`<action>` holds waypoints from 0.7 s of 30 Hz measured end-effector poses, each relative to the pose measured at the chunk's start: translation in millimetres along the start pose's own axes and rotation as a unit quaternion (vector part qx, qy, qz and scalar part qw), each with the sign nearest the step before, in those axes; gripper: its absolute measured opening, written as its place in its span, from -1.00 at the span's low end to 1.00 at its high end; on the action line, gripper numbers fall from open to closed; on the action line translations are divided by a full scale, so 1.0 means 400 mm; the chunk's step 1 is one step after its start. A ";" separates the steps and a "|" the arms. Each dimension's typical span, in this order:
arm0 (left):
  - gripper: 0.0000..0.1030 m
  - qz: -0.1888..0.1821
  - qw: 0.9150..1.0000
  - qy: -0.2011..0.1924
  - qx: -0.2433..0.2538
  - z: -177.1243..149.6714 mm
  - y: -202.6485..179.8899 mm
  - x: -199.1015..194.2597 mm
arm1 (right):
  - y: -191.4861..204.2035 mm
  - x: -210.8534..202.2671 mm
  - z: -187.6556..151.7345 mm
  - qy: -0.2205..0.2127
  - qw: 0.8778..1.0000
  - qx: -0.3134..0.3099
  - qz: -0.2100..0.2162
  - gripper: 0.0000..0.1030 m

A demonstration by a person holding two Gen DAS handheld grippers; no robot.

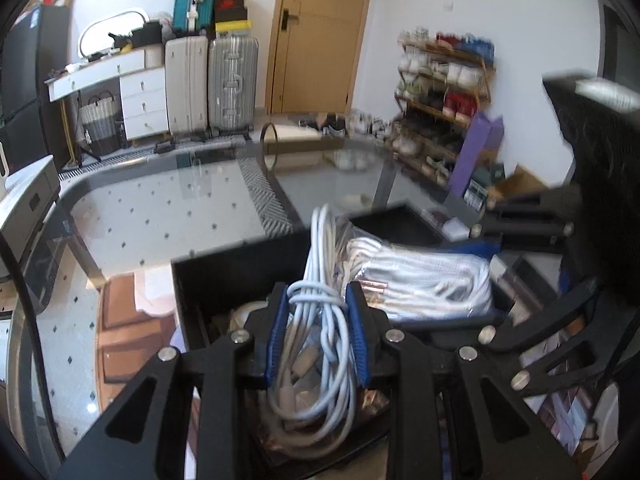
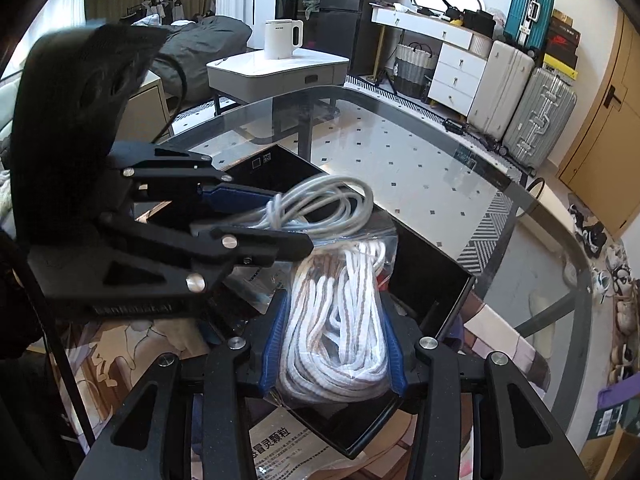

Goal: Organize soft objects
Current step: 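Open both tools to drop the rope bag and cables into the box, then move both tools back over the plush toy and white printed packet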

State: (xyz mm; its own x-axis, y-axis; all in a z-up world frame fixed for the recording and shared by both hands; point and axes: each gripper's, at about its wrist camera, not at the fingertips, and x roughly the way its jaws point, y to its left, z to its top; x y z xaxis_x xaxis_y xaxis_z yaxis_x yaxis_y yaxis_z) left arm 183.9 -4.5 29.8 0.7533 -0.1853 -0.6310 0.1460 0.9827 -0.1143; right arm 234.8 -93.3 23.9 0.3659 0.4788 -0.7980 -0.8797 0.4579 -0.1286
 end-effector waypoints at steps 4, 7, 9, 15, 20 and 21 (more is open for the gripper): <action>-0.48 0.008 1.000 0.006 0.011 0.001 -0.010 0.006 | -0.005 0.006 0.002 0.001 1.000 -0.001 -0.008 -0.07; -0.47 0.007 1.000 0.007 0.007 0.003 -0.002 0.003 | 0.004 0.007 0.000 -0.003 0.999 -0.011 -0.037 0.23; -0.45 0.007 1.000 0.008 0.005 0.000 0.003 -0.001 | 0.006 -0.001 -0.004 -0.011 0.999 -0.013 -0.043 0.29; 0.13 0.009 1.000 -0.010 0.003 -0.005 0.006 -0.053 | 0.004 -0.055 -0.024 -0.049 0.996 0.011 -0.076 0.62; 1.00 0.020 0.999 -0.040 -0.018 -0.012 0.019 -0.117 | 0.006 -0.123 -0.073 -0.087 0.989 0.070 -0.099 0.93; 1.00 0.020 0.998 -0.052 -0.026 -0.016 0.025 -0.135 | 0.007 -0.134 -0.082 -0.095 0.987 0.082 -0.100 0.98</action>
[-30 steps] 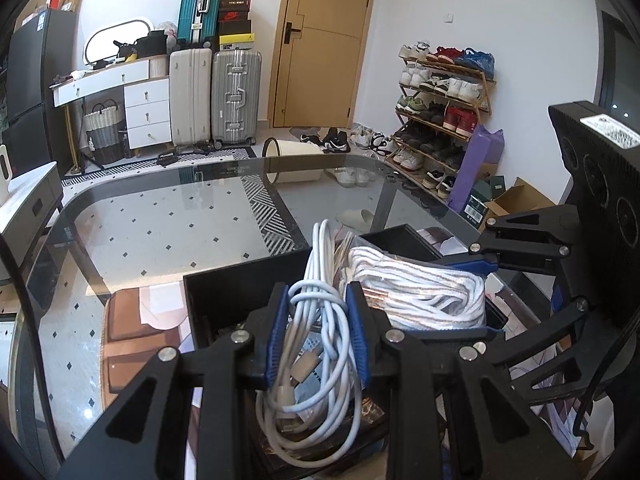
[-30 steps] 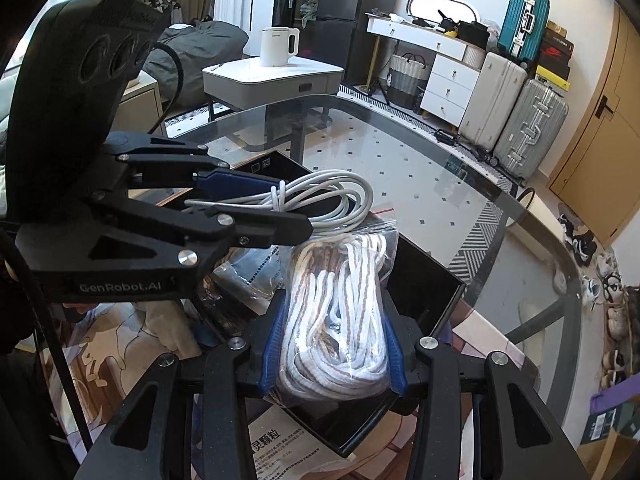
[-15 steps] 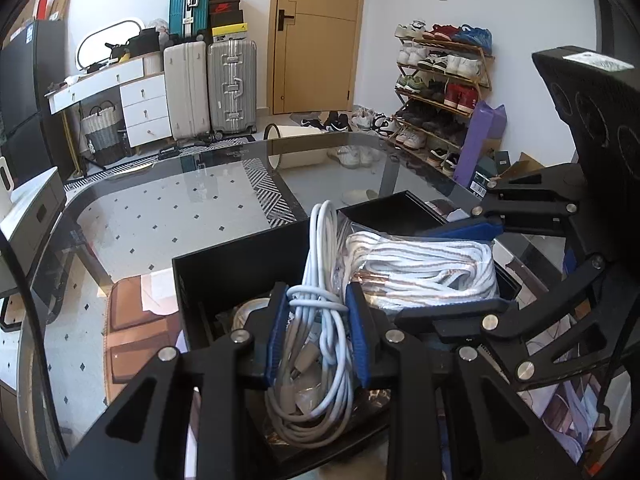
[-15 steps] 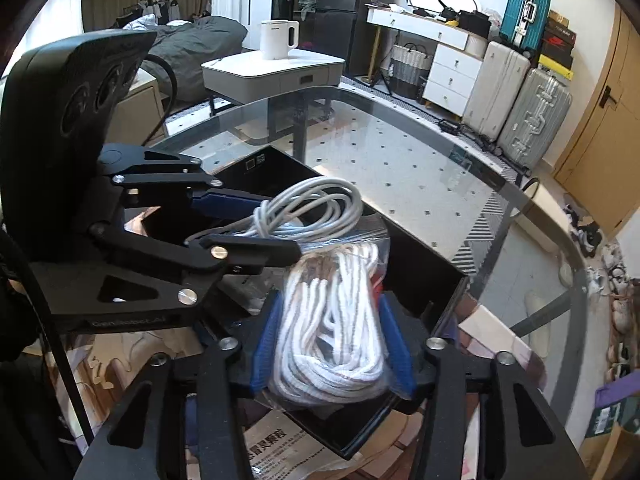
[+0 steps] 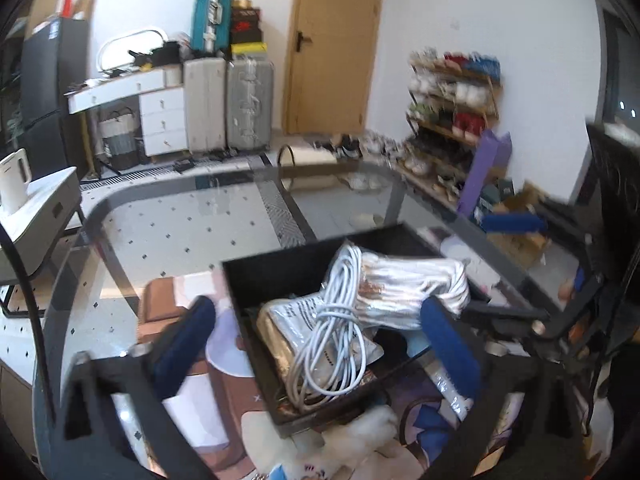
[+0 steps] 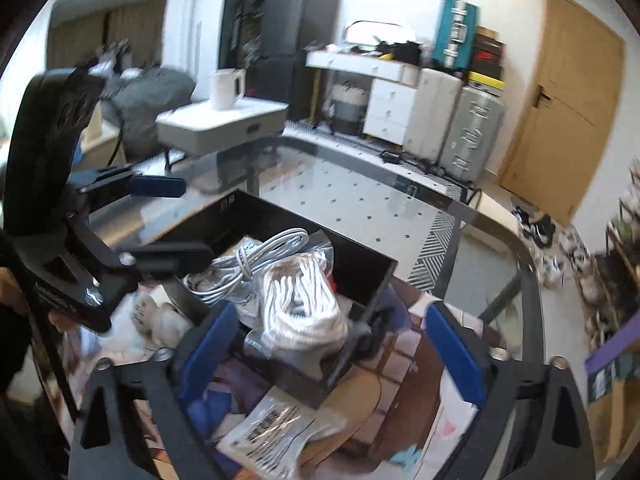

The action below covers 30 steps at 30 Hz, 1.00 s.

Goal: Organize soft objects
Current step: 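Move both tools back over the plush toy and white printed packet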

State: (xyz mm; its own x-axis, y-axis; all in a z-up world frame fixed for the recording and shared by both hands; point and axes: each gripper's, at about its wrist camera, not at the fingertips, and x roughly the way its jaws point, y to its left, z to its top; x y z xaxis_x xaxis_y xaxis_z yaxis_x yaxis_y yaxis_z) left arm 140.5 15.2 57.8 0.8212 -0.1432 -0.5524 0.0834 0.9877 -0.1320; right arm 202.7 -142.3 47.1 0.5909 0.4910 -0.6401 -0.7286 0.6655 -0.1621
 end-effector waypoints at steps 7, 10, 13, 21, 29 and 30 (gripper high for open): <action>1.00 0.012 0.999 -0.015 -0.027 -0.031 0.020 -0.070 | 0.012 -0.079 -0.054 -0.020 0.997 0.068 -0.006 0.98; 1.00 0.021 0.999 -0.017 -0.024 -0.053 0.019 -0.096 | 0.025 -0.097 -0.083 -0.017 0.997 0.080 -0.011 0.99; 1.00 0.027 0.999 -0.013 -0.020 -0.076 0.016 -0.111 | 0.043 -0.109 -0.118 -0.011 0.995 0.093 -0.018 0.99; 1.00 0.044 0.999 0.000 -0.020 -0.142 0.017 -0.119 | 0.053 -0.093 -0.177 0.009 0.992 0.123 -0.025 0.99; 1.00 0.046 0.998 0.018 -0.028 -0.187 0.016 -0.095 | 0.076 -0.053 -0.191 0.043 0.992 0.113 -0.032 0.99; 1.00 0.045 0.998 0.021 -0.028 -0.191 0.016 -0.091 | 0.078 -0.050 -0.193 0.046 0.992 0.112 -0.033 0.99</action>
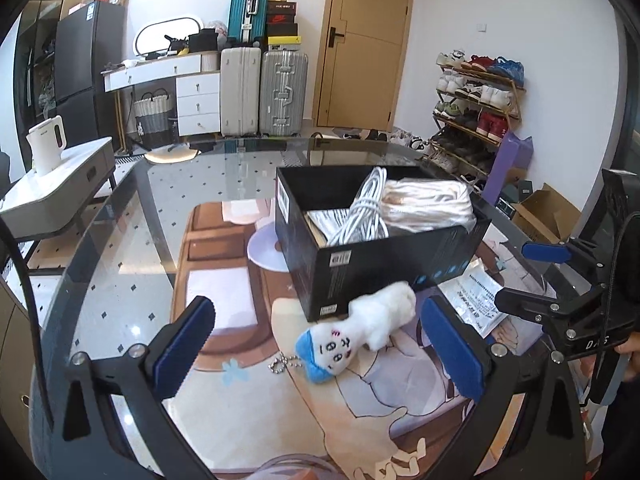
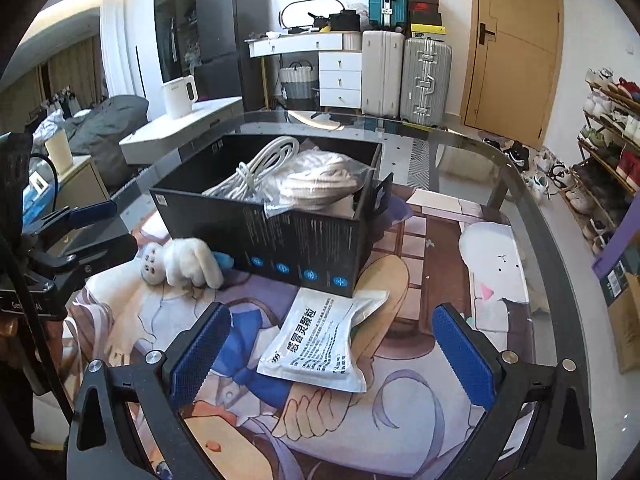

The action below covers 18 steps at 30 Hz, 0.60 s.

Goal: Organize soft objects
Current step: 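Move both tools back over the plush toy and white printed packet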

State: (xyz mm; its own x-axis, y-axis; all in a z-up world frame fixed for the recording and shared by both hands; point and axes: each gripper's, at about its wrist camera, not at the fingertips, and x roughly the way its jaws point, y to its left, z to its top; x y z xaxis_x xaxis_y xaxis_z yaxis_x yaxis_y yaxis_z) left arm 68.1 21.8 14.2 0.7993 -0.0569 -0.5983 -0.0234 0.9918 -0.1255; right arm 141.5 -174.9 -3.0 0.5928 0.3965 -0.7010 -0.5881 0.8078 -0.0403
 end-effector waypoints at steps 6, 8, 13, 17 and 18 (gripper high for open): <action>1.00 0.000 1.000 0.009 0.001 -0.006 0.000 0.006 | -0.007 0.030 -0.009 0.024 1.000 0.013 -0.005 0.98; 1.00 0.007 1.000 0.008 0.008 -0.007 -0.003 0.005 | -0.009 0.039 -0.009 0.032 0.999 0.017 -0.008 0.98; 1.00 0.011 1.000 0.016 0.010 -0.009 -0.002 0.012 | -0.016 0.066 -0.015 0.050 0.998 0.024 -0.015 0.98; 1.00 0.014 1.000 0.023 0.012 -0.008 -0.003 0.018 | -0.015 0.077 -0.017 0.055 0.998 0.025 -0.016 0.99; 1.00 0.015 0.999 0.025 0.013 -0.008 -0.003 0.019 | -0.014 0.080 -0.016 0.057 0.998 0.024 -0.017 0.99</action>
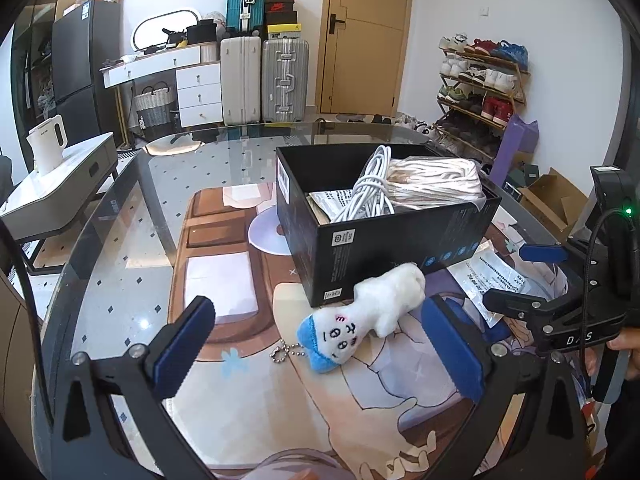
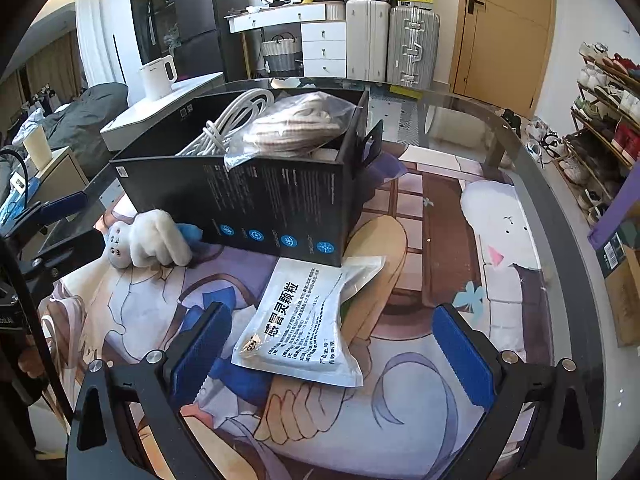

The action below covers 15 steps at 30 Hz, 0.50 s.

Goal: Organize soft objects
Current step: 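Move both tools back over the plush toy and white printed packet, then grasp the white printed packet with the right tool while the left tool grasps the plush toy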

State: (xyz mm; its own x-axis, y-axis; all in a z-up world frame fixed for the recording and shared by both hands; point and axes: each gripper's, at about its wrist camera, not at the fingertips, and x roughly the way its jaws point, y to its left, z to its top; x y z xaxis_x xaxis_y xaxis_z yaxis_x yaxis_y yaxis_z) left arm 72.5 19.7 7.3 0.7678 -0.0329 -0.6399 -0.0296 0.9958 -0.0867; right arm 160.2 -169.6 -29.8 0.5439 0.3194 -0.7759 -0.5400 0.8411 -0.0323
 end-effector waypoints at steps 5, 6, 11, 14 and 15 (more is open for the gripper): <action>1.00 0.005 1.000 0.009 0.007 -0.001 -0.006 0.008 | 0.008 0.023 0.004 0.014 1.000 -0.007 -0.009 0.99; 1.00 0.005 1.000 0.010 0.009 -0.001 -0.008 0.008 | 0.009 0.031 0.006 0.020 1.000 -0.007 -0.013 0.99; 1.00 0.002 1.000 0.011 0.010 -0.003 -0.008 0.009 | 0.013 0.058 0.022 0.030 0.999 -0.006 -0.021 0.98; 1.00 0.002 1.000 0.016 0.008 -0.003 -0.005 0.013 | 0.005 0.067 0.027 0.031 0.999 0.000 -0.021 0.98; 1.00 0.002 1.000 0.017 0.008 -0.002 -0.004 0.014 | -0.002 0.069 0.027 0.034 0.999 0.005 -0.018 0.98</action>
State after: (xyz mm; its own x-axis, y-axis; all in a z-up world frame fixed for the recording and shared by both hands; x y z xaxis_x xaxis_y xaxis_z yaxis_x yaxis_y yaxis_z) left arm 76.3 17.7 3.0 0.7457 -0.0324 -0.6654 -0.0222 0.9971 -0.0734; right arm 182.5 -156.6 -44.5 0.5180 0.2599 -0.8149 -0.5147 0.8557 -0.0543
